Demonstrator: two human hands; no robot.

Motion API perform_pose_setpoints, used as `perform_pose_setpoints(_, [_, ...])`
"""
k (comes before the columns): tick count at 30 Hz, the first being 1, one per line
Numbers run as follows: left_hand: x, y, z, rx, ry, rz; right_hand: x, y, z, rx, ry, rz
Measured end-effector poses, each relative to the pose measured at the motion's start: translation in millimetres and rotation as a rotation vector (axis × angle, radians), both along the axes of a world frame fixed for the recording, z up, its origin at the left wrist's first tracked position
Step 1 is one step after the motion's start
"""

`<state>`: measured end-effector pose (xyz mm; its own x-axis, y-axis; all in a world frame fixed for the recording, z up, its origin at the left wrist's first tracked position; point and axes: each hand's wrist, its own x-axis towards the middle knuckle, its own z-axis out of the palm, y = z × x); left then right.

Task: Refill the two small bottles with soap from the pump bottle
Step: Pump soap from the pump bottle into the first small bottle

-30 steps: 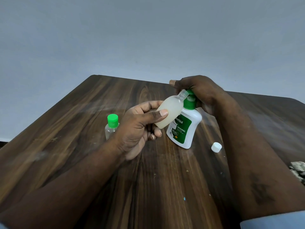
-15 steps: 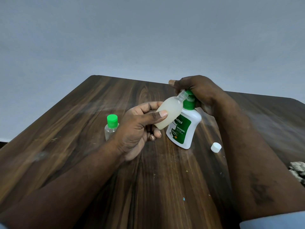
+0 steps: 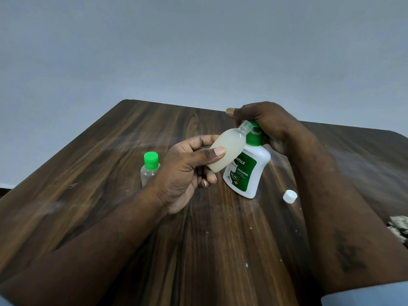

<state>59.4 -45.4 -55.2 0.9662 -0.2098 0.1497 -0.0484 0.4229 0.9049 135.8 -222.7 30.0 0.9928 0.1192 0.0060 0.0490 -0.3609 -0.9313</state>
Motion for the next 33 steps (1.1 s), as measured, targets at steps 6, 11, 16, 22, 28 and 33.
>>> perform_pose_setpoints(6, [-0.1,0.7,0.1,-0.007,-0.014,0.003,2.2,-0.1,0.7,0.01,-0.002,0.005])
perform_pose_setpoints(11, [-0.9,-0.1,0.1,0.0,-0.006,0.008,2.1,0.9,-2.9,0.022,0.033,-0.002])
perform_pose_setpoints(16, [0.5,-0.3,-1.1,0.005,-0.001,0.006,1.7,0.5,-1.5,0.0,0.02,0.004])
perform_pose_setpoints(22, [1.1,0.2,-0.5,0.001,-0.005,0.006,1.8,-0.3,2.0,-0.007,0.001,0.01])
perform_pose_setpoints(28, [0.0,0.2,-0.7,0.0,-0.01,0.001,2.6,0.5,-2.3,0.013,0.021,-0.009])
perform_pose_setpoints(33, [1.0,-0.4,-1.5,0.004,-0.001,0.005,1.4,0.3,-2.2,0.001,0.012,0.0])
